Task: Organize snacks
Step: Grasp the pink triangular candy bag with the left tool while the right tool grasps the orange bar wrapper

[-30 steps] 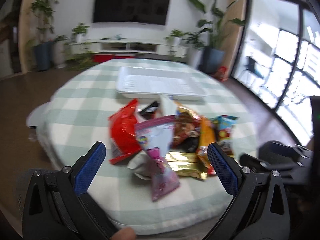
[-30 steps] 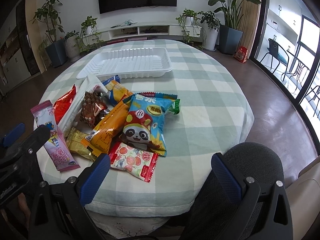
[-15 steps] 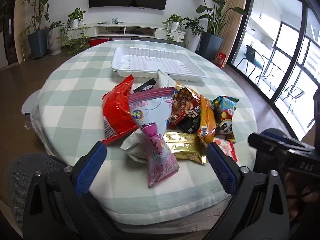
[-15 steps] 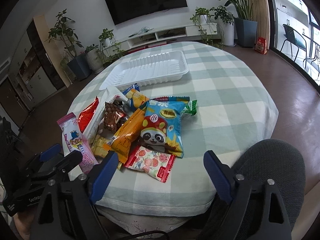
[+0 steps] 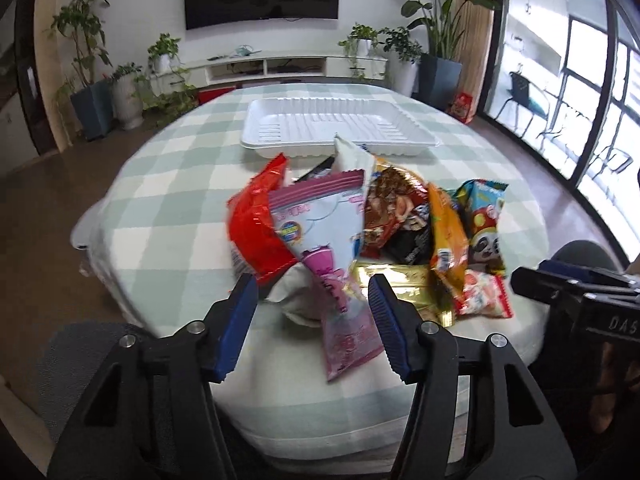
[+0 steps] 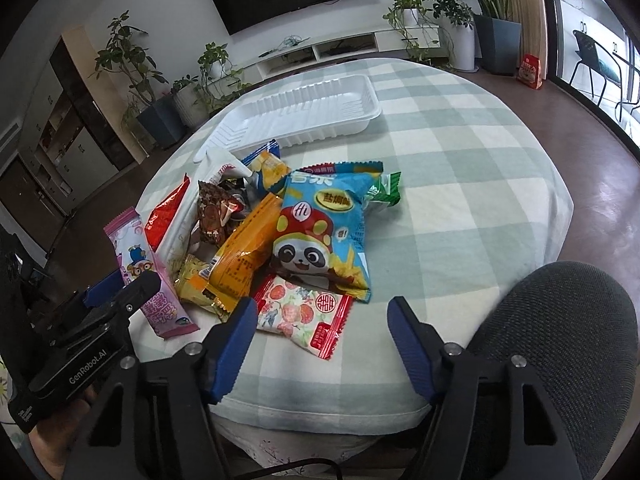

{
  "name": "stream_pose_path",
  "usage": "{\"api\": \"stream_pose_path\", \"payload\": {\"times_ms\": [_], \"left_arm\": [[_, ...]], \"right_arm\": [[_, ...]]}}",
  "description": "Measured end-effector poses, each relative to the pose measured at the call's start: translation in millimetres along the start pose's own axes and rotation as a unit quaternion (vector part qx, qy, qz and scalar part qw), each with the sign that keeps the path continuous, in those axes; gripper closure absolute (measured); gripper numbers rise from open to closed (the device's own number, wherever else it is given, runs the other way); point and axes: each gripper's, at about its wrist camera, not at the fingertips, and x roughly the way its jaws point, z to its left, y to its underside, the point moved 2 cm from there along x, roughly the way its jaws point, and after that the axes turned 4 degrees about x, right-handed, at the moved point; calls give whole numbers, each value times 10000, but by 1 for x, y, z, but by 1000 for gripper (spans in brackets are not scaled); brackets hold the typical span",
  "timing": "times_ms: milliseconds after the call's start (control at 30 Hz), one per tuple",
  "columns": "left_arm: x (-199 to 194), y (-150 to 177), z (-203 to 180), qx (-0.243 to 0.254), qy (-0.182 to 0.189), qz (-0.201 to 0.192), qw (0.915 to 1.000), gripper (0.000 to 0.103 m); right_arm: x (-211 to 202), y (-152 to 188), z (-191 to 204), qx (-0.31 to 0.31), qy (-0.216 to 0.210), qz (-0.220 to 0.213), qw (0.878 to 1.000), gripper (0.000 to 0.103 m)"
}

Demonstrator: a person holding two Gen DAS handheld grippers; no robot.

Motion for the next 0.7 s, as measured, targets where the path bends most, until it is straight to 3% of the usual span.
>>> {"api": "stream_pose_path", "payload": {"times_ms": [100, 200, 333, 533, 700], "left_arm": [[-14, -1, -2, 184, -233, -238, 9993, 48], [-14, 0, -12, 408, -172, -212, 9988, 48], [-5, 1, -19, 348, 64, -67, 9994, 48], [16, 4, -13, 41, 372, 295, 9989, 67], [20, 0, -7, -77, 565, 240, 9981, 76]], "right_arm": [[-1, -1, -1, 4, 17, -45, 10000, 32], [2, -1, -2, 25, 22, -25, 10000, 32], [1, 0, -1, -13, 31, -45, 10000, 32], [2, -1, -1, -27, 44, -35, 10000, 32], [5, 0, -1, -48, 74, -24, 10000, 32]]}}
